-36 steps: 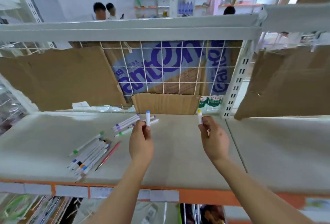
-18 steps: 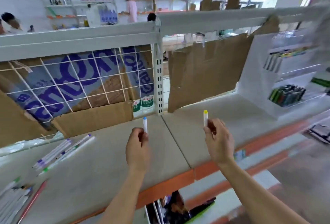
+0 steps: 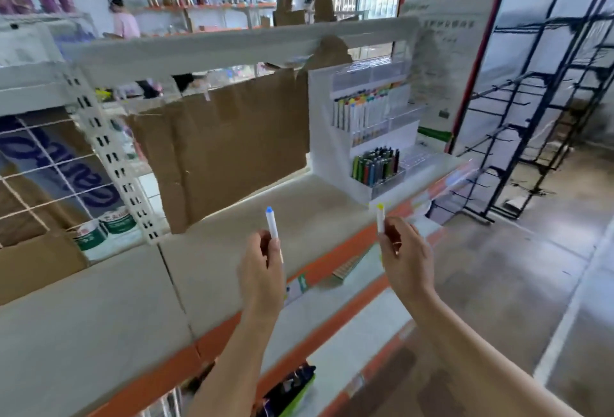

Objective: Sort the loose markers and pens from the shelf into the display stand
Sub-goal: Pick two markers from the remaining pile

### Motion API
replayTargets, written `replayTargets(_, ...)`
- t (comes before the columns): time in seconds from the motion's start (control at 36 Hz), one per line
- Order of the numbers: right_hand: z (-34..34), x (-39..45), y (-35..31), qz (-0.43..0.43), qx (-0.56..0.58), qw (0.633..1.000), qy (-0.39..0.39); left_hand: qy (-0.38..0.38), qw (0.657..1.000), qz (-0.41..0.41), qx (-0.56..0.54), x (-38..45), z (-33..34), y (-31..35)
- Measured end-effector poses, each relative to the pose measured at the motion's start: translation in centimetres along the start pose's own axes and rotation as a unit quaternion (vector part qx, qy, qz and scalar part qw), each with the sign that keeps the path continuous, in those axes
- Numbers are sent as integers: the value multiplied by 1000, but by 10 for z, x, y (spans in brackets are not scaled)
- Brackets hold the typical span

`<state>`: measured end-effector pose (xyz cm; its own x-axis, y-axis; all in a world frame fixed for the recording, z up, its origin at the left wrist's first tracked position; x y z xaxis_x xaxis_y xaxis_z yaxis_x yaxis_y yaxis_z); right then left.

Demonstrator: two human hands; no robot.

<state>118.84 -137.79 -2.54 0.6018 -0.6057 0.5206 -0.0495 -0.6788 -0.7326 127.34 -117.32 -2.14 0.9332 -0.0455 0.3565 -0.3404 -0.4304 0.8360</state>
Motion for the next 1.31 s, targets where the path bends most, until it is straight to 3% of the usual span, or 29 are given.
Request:
replayTargets(0.36,-75,56,90,39,-31,997,61,-70,995,57,-41,1,133,65)
replayTargets(0.92,-67,216,170,17,-54,995,82,-106,987,80,-94,100,294,111)
replayTargets(1.11,-55,266,207,22,-1,999,41,-91,991,70,-70,116,331,123)
replayTargets(1.31,-52,324,229,-28,26,999,-32,1,998,51,-25,125,364,147)
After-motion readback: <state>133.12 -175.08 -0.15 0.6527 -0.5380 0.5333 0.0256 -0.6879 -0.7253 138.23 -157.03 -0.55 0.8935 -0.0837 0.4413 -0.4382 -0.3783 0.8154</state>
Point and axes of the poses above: each hand's wrist, its own x-axis towards the middle knuckle, its own z-axis out of the palm, y = z × x, the point moved 2 cm from there along x, towards the middle knuckle, and after that the axes turned 4 degrees about x, right-handed, at the moved point
